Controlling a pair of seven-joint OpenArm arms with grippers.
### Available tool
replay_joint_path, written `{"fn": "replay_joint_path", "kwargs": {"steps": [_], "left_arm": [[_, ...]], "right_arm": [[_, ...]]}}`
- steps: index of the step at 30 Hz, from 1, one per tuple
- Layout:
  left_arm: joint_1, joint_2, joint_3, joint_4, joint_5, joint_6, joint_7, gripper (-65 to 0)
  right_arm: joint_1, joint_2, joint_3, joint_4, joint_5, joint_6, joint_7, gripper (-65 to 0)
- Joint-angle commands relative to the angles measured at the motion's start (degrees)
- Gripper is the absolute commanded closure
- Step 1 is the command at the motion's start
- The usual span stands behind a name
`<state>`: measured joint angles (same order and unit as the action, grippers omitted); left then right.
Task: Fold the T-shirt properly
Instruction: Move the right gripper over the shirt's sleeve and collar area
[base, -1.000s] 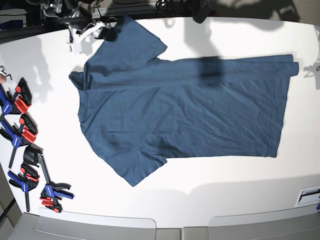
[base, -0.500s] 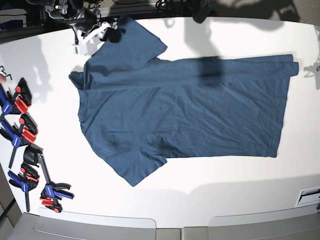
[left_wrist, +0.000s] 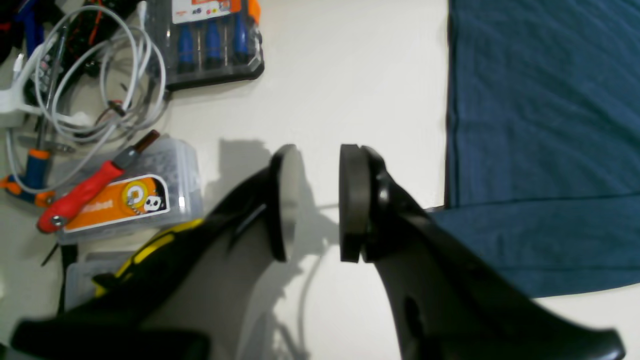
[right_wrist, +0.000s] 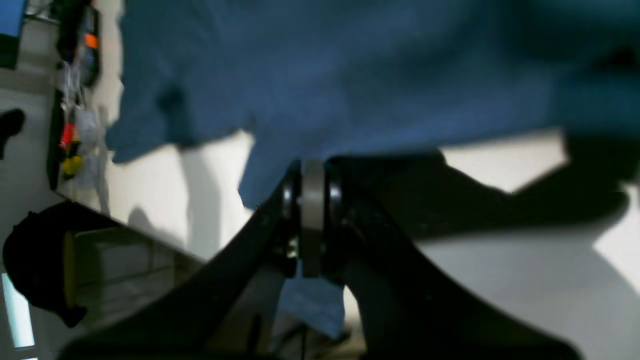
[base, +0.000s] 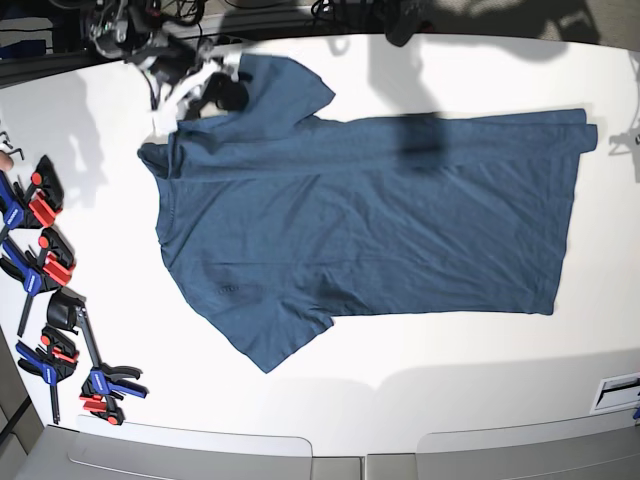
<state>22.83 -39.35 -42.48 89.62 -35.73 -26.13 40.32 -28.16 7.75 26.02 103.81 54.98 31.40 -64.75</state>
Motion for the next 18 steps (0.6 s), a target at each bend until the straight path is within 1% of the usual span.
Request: {"fn": "replay_joint_path", "kwargs": {"steps": [1, 5, 8, 10, 13, 18], "left_arm": [[-0.28, -1.51, -0.66, 0.90, -0.26, 0.02, -1.40, -13.2], [-0.28, -1.51, -0.66, 0.90, -0.31, 0.02, -1.42, -13.2], [-0.28, -1.51, -0.66, 0.90, -0.31, 0.02, -1.40, -13.2], [-0.28, -1.51, -0.66, 0.90, -0.31, 0.02, -1.40, -13.2], [-0.28, -1.51, -0.66, 0.90, -0.31, 0.02, -1.42, -13.2], [-0.28, -1.49, -0.66, 0.90, -0.31, 0.02, -1.42, -13.2]], "right_arm": [[1.55, 0.48, 0.20, 0.81, 1.40, 0.83, 0.83, 0.0], [8.15, 0.48, 0.13, 0.81, 1.18, 1.05, 1.18, 0.0], [12.76, 0.46, 0.13, 0.79, -0.81, 1.46, 2.60, 0.0], [15.30, 0.46, 0.11, 0.79, -3.06, 1.44, 4.00, 0.0], [18.08, 0.48, -0.90, 0.79, -8.04, 1.44, 6.16, 0.0], [19.76, 0.48, -6.62, 0.55, -15.52, 1.42, 9.99, 0.0]]}}
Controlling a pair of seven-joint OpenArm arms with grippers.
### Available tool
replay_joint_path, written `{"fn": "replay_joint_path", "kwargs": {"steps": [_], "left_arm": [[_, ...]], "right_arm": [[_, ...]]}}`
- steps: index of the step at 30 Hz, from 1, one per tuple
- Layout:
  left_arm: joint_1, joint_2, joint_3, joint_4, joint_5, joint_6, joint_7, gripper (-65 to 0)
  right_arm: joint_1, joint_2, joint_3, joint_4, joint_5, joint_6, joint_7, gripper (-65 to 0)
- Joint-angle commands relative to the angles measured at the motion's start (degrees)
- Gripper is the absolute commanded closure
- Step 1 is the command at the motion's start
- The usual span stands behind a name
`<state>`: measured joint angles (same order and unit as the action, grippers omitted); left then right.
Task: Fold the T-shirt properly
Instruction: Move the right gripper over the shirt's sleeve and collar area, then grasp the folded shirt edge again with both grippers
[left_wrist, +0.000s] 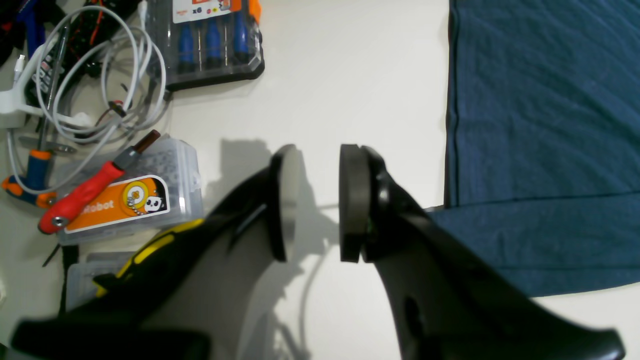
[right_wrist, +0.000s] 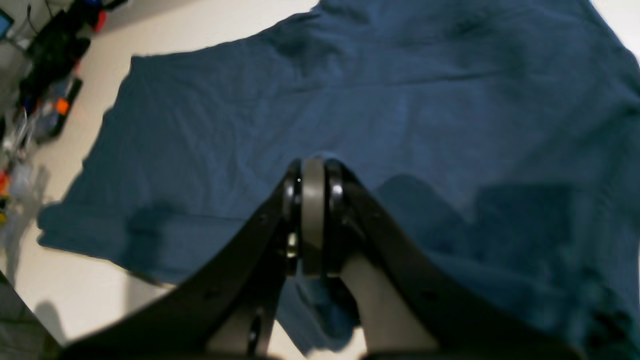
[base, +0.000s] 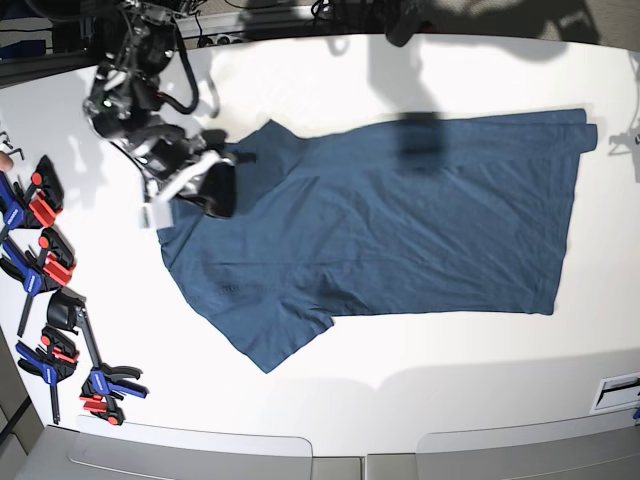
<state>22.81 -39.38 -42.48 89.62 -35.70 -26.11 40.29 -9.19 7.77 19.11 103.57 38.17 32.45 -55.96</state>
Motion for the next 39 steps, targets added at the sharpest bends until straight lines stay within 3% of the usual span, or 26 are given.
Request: {"fn": "replay_joint_path", "kwargs": {"steps": [1, 10, 19, 27, 31, 36, 39], "left_arm": [[-0.26, -1.46, -0.66, 0.90, -0.33, 0.00, -1.40, -13.2], [-0.24, -1.46, -0.66, 0.90, -0.31, 0.00, -1.38, -13.2], [-0.24, -1.46, -0.66, 0.90, -0.31, 0.00, -1.38, -13.2], [-0.24, -1.46, -0.66, 0.90, -0.31, 0.00, -1.36, -13.2], [-0.24, -1.46, -0.66, 0.90, -0.31, 0.00, -1.36, -13.2], [-0.24, -1.46, -0.66, 0.90, -0.31, 0.00, -1.36, -13.2], [-0.24, -1.46, -0.66, 0.90, -0.28, -0.02, -1.33, -13.2]], "right_arm": [[0.79, 0.46, -1.31, 0.70, -0.28, 0.37, 2.34, 0.0], [2.62, 0.44, -12.83, -6.69, -15.41, -1.27, 16.13, 0.0], [12.59, 0.44, -14.53, -21.73, -15.47, -1.40, 18.29, 0.0], [16.20, 0.31, -14.53, -24.22, -15.28, -1.40, 18.29, 0.0], [16.17, 0.31, -14.53, -24.22, -15.28, -1.40, 18.71, -22.6], [16.17, 0.31, -14.45, -24.20, -14.88, -1.55, 17.44, -23.8], [16.17, 0.31, -13.11, -23.91, -9.25, -1.60, 10.64, -23.8]]}}
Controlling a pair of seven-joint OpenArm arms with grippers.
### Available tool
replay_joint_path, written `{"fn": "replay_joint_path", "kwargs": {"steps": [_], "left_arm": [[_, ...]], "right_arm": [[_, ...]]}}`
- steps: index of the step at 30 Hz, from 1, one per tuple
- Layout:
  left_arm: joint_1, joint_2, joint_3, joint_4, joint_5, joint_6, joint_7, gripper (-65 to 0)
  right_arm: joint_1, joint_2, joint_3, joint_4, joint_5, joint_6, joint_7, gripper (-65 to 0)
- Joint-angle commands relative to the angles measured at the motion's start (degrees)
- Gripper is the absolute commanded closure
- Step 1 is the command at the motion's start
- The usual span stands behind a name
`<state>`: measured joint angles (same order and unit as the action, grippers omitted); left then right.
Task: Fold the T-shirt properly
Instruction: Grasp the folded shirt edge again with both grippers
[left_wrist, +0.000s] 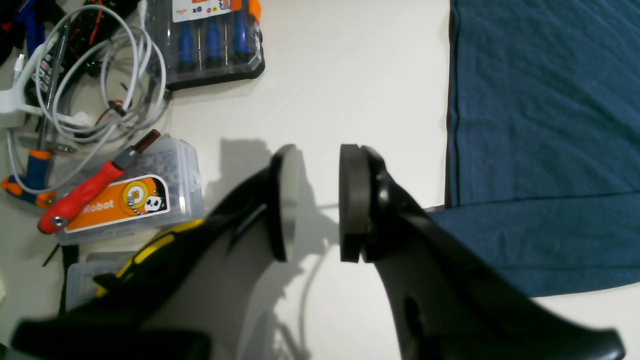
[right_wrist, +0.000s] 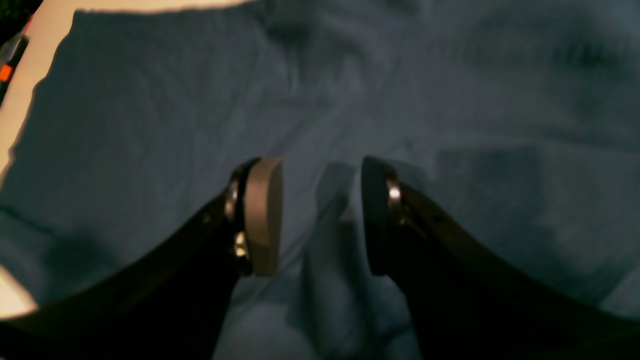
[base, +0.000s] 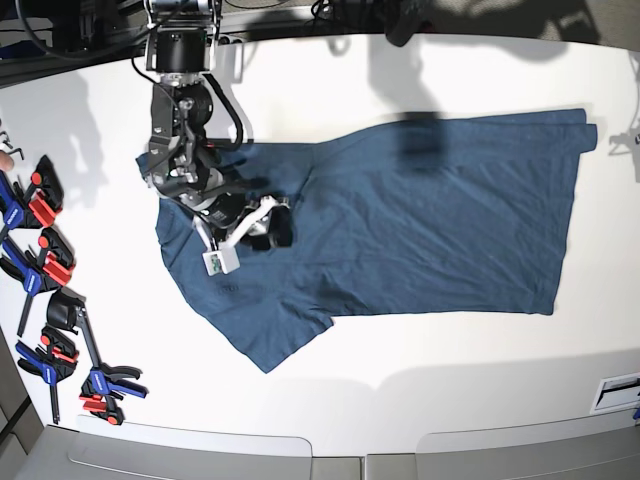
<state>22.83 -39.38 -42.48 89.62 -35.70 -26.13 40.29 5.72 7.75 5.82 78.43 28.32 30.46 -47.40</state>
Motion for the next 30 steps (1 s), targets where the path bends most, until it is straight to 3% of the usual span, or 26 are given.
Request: {"fn": "replay_joint_path", "kwargs": {"steps": [1, 6, 14, 17, 20, 26, 30], "left_arm": [[-0.26, -1.49, -0.66, 0.90, -0.26, 0.00, -1.33, -13.2], [-0.26, -1.66, -0.66, 0.90, 2.82, 0.02, -1.33, -13.2], [-0.13, -5.20, -0.66, 0.90, 5.55, 0.50, -0.92, -13.2], [-0.11, -5.55, -0.66, 0.90, 4.61, 1.40, -0.85, -13.2], [-0.11, -4.94, -0.63, 0.90, -0.24, 1.33, 1.84, -13.2], [-0.11, -0.55, -0.63, 0.90, -8.98, 0.50, 5.46, -13.1], [0.04, 5.07, -0.55, 0.90, -13.11, -4.50, 6.99, -12.5]], "right_arm": [[1.25, 0.31, 0.94, 1.49, 2.89, 0.39, -0.76, -23.8], [0.72, 0.31, 7.02, 3.82, 13.00, 0.48, -13.38, -23.7], [-0.83, 0.33, 22.14, 6.75, 20.37, 0.74, -24.30, -23.7], [-1.97, 0.57, 26.75, 6.73, 20.31, 0.76, -24.20, -23.7], [-3.89, 0.72, 29.64, 6.73, 20.09, 0.83, -23.89, -23.0], [-8.31, 0.81, 30.12, 6.73, 15.19, 2.82, -18.40, -10.6], [-9.64, 0.79, 30.12, 6.73, 9.99, 2.80, -13.99, 0.0]]}}
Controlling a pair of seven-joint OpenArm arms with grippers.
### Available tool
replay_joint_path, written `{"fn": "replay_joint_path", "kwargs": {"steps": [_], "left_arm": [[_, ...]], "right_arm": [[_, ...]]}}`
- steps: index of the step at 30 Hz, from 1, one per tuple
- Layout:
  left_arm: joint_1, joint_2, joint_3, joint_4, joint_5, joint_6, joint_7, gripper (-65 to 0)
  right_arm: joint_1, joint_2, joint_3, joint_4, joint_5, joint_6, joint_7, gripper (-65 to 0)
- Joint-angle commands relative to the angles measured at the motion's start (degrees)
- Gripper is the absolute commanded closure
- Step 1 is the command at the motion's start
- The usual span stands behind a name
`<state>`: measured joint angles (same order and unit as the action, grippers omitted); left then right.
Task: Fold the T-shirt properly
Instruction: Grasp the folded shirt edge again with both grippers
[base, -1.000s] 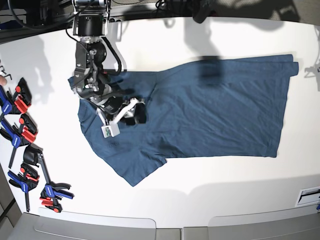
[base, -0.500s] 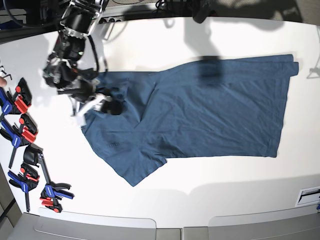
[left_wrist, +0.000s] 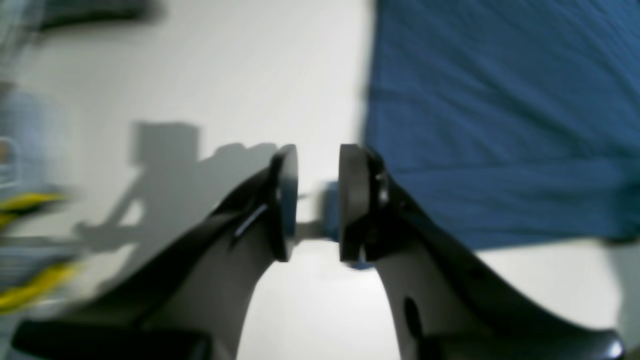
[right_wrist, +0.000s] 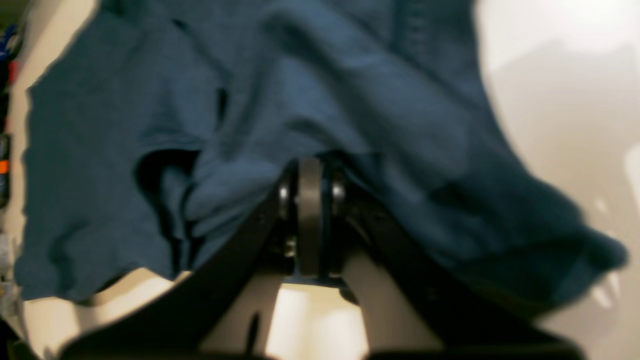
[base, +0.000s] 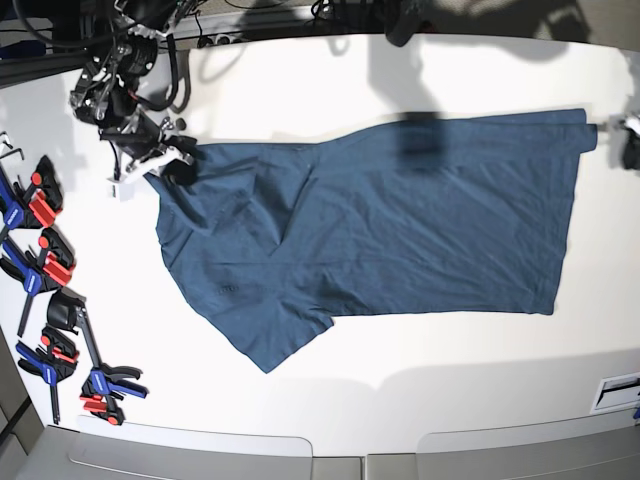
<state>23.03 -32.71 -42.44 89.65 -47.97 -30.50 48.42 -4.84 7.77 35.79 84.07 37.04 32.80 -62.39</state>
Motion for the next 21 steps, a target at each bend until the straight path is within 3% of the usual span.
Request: {"fn": "replay_joint_path", "kwargs": {"steps": [1, 7, 9, 11, 15, 21], "left_arm": [[-0.15, -0.17, -0.57, 0.87, -1.73, -1.14, -0.92, -12.5], [-0.17, 5.88, -0.57, 0.87, -3.54, -3.89, -1.51, -12.5], [-0.20, 7.04, -0.57, 0.87, -3.56, -3.87, -1.79, -12.5], [-0.20, 7.78, -0.57, 0.87, -3.54, -3.87, -1.81, -12.4], [-0.17, 8.26, -0.26, 0.79, -3.34, -3.87, -2.03, -8.0], [-0.22, 8.24, 5.01, 0.76, 2.82, -3.82, -6.16, -3.5]], "right_arm": [[0.87, 0.79, 0.15, 1.09, 0.39, 0.46, 1.40, 0.0], [0.87, 0.81, 0.15, 1.11, 1.03, 0.48, 1.70, 0.0], [0.92, 0.79, 0.15, 1.11, 3.48, 2.25, 1.55, 0.0], [1.03, 0.79, 0.13, 1.11, 5.66, 4.63, 1.51, 0.0], [1.53, 0.81, 0.13, 1.11, 6.45, 5.60, 1.62, 0.0], [1.66, 2.60, 0.09, 1.11, 6.43, 7.20, 2.73, 0.0]]}}
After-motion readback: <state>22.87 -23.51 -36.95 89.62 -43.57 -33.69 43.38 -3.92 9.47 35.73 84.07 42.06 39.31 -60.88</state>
